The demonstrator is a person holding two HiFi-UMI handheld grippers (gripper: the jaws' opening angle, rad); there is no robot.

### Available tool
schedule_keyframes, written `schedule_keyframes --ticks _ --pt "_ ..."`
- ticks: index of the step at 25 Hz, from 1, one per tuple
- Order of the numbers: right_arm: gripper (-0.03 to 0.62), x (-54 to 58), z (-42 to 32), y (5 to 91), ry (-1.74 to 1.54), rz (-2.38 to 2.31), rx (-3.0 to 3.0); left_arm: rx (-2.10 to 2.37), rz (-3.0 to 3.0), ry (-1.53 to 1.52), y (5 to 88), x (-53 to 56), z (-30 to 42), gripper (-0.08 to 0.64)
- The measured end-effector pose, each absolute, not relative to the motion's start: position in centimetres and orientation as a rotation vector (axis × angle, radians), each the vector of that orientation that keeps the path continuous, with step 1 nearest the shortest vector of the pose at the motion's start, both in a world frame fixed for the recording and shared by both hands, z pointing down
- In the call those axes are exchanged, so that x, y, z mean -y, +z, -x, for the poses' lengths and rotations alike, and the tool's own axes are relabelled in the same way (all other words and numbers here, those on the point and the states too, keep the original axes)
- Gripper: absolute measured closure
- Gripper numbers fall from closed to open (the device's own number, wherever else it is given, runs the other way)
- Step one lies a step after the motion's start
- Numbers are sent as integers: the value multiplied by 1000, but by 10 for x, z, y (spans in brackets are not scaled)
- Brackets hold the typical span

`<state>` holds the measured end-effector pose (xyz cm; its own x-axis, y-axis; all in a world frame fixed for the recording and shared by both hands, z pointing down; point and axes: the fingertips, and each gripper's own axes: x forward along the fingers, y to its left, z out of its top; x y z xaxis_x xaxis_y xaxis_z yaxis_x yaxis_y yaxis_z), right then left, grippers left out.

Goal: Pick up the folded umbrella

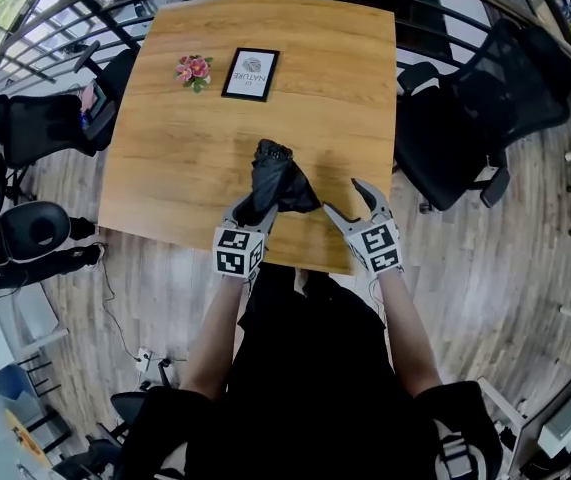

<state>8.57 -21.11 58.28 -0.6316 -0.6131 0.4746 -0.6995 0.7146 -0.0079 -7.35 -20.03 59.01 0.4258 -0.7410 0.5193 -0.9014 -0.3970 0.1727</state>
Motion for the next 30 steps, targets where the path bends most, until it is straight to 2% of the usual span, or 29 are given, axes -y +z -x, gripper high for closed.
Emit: schedule_keyframes --ticks 22,30 --pt "258 228 -95 551 150 -971 2526 1529 -2249 475 555 198 72 316" --pt "265 230 -99 565 165 -983 2490 1556 -2217 469 561 192 77 316"
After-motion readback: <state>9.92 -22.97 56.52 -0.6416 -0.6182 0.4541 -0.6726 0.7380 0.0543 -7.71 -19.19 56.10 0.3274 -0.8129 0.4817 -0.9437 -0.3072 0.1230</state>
